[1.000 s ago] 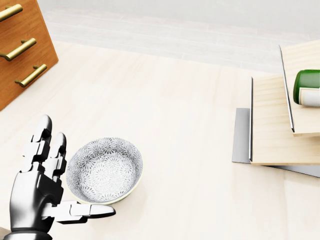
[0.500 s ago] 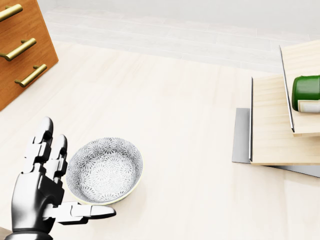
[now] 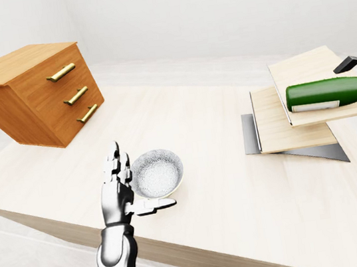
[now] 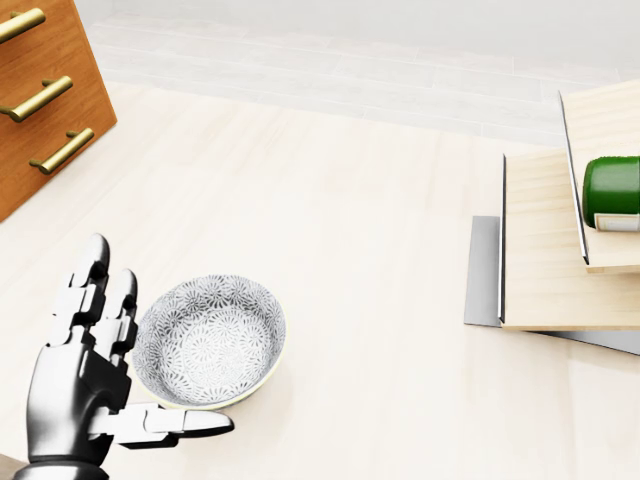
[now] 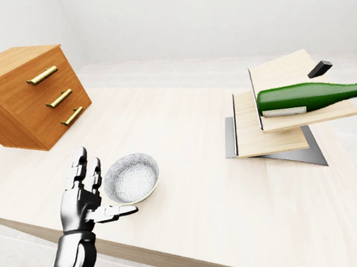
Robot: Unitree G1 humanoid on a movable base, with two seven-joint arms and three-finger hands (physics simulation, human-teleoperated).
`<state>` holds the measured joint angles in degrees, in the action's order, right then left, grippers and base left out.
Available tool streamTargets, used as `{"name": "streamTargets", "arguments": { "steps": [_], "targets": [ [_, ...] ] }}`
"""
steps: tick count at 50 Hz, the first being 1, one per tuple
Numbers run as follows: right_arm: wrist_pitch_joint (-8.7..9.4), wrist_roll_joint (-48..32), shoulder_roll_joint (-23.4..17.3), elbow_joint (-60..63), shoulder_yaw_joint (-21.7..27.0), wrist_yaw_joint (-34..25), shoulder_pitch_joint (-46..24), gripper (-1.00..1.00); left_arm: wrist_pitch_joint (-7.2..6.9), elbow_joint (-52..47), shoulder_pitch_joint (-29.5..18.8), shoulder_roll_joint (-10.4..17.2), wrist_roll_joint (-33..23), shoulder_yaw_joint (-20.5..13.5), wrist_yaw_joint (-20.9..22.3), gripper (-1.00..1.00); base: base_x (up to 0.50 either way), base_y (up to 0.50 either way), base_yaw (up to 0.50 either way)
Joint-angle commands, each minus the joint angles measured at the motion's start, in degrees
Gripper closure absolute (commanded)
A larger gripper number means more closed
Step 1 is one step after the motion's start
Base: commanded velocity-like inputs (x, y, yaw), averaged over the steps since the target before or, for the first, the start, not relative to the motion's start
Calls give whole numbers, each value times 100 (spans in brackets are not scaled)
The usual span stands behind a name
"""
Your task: Put the wine bottle on the wine rack.
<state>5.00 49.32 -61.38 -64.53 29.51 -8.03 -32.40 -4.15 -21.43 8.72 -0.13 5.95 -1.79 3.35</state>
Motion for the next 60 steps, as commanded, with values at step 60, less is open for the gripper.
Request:
{"name": "streamTargets", "arguments": {
  "steps": [60],
  "targets": [
    [0,3023,-1328,5067,2202,2565,1256,-100,-85,-233,-17,19,16,-2,4,-100,0,0,0]
  ]
}}
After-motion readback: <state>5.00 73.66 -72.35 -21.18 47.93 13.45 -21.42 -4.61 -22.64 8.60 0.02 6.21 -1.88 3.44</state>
